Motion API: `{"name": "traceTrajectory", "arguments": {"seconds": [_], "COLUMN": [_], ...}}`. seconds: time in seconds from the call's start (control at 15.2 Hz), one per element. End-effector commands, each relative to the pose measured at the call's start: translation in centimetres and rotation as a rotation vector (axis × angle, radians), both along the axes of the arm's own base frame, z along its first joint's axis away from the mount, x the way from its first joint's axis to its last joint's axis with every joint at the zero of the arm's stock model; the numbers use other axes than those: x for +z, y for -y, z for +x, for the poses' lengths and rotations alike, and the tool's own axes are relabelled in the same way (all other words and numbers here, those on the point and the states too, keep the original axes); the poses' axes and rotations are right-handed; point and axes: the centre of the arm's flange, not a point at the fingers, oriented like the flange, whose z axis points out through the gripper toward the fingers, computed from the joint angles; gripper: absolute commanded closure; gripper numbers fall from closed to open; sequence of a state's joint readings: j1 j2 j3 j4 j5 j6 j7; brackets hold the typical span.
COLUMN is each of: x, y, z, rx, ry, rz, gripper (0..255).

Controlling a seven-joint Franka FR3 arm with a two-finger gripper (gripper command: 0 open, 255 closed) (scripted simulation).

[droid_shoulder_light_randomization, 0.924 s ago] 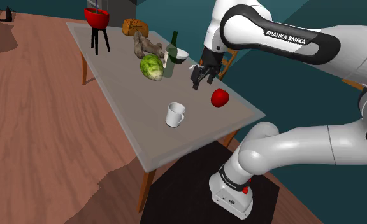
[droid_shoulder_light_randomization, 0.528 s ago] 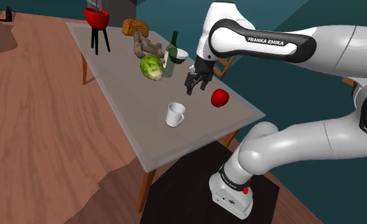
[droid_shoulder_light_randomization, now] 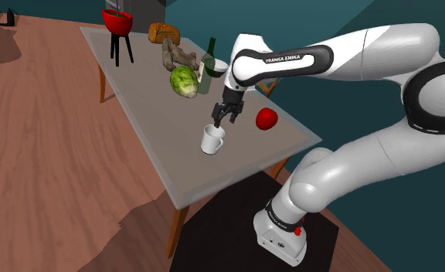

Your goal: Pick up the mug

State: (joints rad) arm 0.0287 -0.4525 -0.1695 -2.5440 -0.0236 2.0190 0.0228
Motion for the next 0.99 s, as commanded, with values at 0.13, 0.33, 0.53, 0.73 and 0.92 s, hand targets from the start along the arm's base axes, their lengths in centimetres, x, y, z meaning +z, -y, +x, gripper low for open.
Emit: {"name": "traceTrajectory", "arguments": {"seconds": [0.13,0.33,0.53,0.73,0.92], "x": [-2.9,-4.5,-5.9,-5.9,-5.9], "y": [0.5,0.5,0.5,0.5,0.5], "z": [0.9,0.9,0.9,0.9,0.9], "rx": [-0.001,-0.001,-0.001,-0.001,-0.001], "ry": [-0.005,-0.005,-0.005,-0.005,-0.005], "rz": [0.016,0.016,0.016,0.016,0.016], "gripper": [0,0,0,255,255]}}
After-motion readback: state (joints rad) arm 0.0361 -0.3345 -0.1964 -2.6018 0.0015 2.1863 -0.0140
